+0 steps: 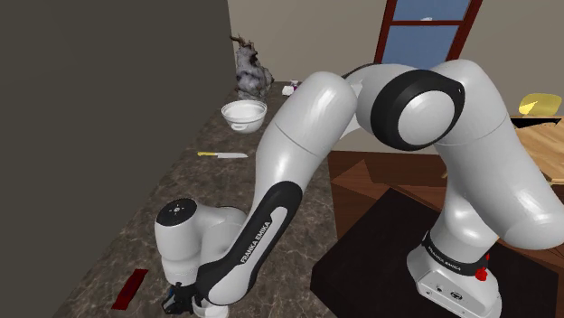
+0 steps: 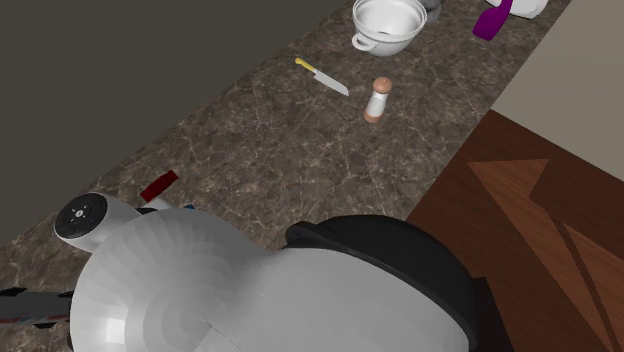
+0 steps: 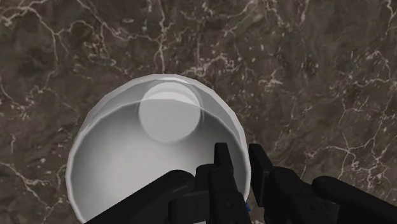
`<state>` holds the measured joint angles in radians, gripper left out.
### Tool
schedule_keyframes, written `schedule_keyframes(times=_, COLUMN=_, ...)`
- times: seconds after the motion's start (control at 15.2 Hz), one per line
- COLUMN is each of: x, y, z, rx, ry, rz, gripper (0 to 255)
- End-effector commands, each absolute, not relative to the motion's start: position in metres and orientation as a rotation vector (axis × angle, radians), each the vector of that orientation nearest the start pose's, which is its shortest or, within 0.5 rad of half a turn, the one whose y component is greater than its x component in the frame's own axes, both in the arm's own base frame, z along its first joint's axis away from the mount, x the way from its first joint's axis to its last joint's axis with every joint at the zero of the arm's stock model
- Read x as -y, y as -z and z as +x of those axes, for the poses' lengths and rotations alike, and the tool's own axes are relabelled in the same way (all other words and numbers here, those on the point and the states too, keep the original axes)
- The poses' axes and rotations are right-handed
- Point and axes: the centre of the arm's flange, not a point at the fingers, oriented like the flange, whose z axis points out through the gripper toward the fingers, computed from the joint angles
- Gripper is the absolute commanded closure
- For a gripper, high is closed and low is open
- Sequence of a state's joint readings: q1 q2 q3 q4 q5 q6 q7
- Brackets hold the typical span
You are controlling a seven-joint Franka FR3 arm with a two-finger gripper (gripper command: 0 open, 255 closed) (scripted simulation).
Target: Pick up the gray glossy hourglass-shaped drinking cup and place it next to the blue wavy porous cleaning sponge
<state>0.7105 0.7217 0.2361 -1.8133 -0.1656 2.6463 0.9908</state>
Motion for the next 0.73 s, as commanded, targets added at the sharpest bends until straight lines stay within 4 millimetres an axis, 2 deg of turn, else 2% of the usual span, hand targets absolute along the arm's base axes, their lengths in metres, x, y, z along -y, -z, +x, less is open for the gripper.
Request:
schedule_keyframes(times=0.0, x=-0.531, y=-0.163, z=0.391, rx=0.044, ry=0.039, rz=-2.992, gripper=255)
schedule_keyframes(times=0.07, x=-0.532, y=-0.163, z=0.391, rx=0.044, ry=0.039, rz=-2.992, gripper=0)
schedule_keyframes(times=0.4, x=-0.531, y=-0.163, z=0.391, rx=0.044, ry=0.039, rz=-2.992, gripper=0)
schedule_keyframes(times=0.66, x=-0.524, y=-0.212, z=0.39, rx=0.044, ry=0.039, rz=-2.992, gripper=0)
